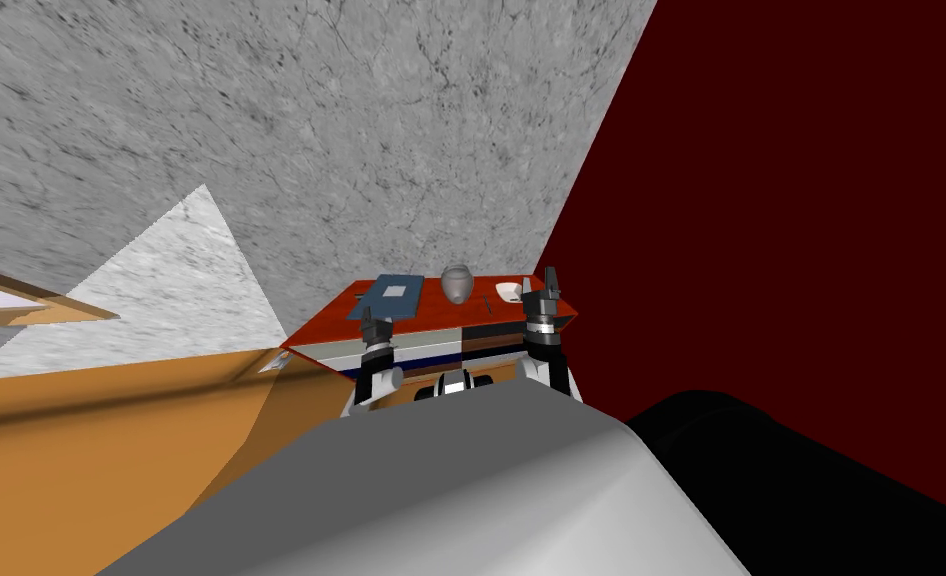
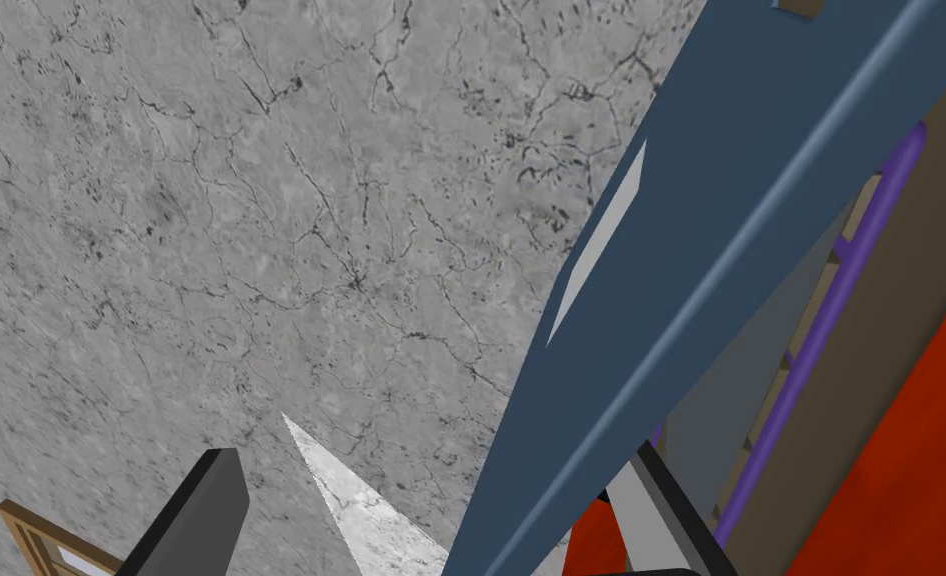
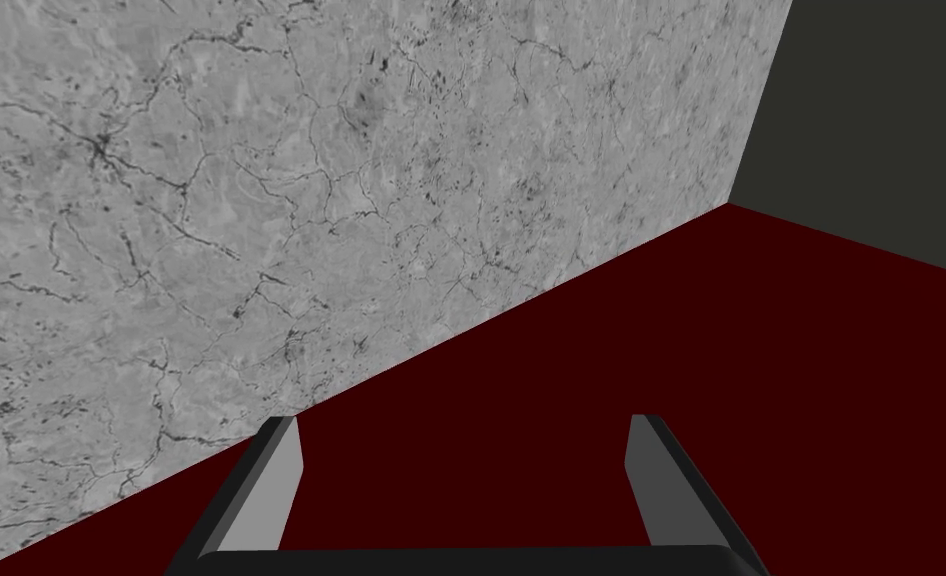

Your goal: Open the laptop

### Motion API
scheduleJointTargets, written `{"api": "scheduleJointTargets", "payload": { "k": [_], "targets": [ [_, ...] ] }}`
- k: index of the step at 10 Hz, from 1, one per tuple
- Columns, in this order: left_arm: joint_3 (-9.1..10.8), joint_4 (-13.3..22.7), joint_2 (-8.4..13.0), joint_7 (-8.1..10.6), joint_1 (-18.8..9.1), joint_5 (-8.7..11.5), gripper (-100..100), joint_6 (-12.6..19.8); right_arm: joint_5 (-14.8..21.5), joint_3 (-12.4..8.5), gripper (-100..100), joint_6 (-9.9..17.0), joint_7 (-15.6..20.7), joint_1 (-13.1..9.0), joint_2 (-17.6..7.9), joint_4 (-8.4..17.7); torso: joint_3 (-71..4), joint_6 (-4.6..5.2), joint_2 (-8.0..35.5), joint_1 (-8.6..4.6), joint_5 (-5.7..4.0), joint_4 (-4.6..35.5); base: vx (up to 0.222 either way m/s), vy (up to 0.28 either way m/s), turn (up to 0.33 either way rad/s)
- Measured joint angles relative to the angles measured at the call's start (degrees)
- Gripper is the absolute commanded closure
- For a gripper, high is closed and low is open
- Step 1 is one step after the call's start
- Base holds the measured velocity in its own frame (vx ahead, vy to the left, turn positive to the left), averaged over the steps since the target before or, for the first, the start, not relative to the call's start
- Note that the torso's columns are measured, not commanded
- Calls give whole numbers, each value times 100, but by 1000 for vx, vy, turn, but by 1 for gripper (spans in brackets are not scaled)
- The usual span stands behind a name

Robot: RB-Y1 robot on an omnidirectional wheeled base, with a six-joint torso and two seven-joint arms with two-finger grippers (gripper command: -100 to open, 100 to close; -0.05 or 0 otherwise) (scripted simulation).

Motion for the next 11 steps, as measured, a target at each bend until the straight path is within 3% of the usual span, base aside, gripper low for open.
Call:
{"api": "scheduleJointTargets", "payload": {
  "k": [5, 6, 11],
  "targets": [
    [86, -340, -2, -102, -338, 53, -100, 643, 0, 0, 0, 0, 0, 0, 0, 0, 5, 0, 13, -4, -2, 1, -27, -11, 39],
    [87, -344, -5, -110, -344, 53, 0, 671, 0, 0, 0, 0, 0, 0, 0, 0, 2, -2, 6, -2, -1, -3, 0, 0, 0],
    [87, -317, -6, -111, -321, 53, 0, 690, 0, 0, 0, 0, 0, 0, 0, 0, 4, -1, 11, -5, -3, 1, 0, 0, 0]
  ]
}}
